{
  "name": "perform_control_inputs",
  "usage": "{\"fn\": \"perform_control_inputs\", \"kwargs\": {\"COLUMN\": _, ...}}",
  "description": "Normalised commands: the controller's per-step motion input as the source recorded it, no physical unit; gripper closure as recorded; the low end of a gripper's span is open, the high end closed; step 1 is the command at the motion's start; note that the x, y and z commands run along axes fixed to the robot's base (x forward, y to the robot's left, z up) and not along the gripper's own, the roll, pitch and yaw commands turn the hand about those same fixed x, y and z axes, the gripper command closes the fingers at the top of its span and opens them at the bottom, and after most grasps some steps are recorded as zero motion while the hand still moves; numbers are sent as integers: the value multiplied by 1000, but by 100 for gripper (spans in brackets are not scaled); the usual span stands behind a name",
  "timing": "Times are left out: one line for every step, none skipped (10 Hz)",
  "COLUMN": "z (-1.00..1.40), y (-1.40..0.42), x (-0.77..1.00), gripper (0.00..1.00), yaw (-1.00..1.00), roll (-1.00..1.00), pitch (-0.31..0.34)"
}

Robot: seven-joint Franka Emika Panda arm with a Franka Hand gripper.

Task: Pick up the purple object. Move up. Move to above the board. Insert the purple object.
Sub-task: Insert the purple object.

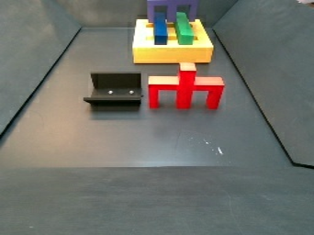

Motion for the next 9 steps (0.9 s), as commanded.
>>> {"fn": "perform_control_inputs", "kwargs": {"z": -291, "y": -123, "x": 171, "gripper": 100, "yaw": -9, "roll": 231, "pitch": 34}}
{"fn": "perform_control_inputs", "kwargs": {"z": -189, "y": -143, "x": 283, "gripper": 100, "yaw": 0, "roll": 229, "pitch": 60}}
{"fn": "perform_control_inputs", "kwargs": {"z": -126, "y": -114, "x": 411, "gripper": 100, "yaw": 0, "roll": 170, "pitch": 91}}
{"fn": "perform_control_inputs", "kwargs": {"z": -277, "y": -9, "x": 234, "gripper": 100, "yaw": -60, "roll": 244, "pitch": 113}}
{"fn": "perform_control_inputs", "kwargs": {"z": -246, "y": -17, "x": 0, "gripper": 100, "yaw": -106, "roll": 254, "pitch": 91}}
{"fn": "perform_control_inputs", "kwargs": {"z": -151, "y": -57, "x": 0, "gripper": 100, "yaw": -131, "roll": 173, "pitch": 53}}
{"fn": "perform_control_inputs", "kwargs": {"z": -194, "y": -51, "x": 0, "gripper": 100, "yaw": -91, "roll": 143, "pitch": 21}}
{"fn": "perform_control_inputs", "kwargs": {"z": -269, "y": -43, "x": -123, "gripper": 100, "yaw": -71, "roll": 133, "pitch": 0}}
{"fn": "perform_control_inputs", "kwargs": {"z": -209, "y": -11, "x": -206, "gripper": 100, "yaw": 0, "roll": 74, "pitch": 0}}
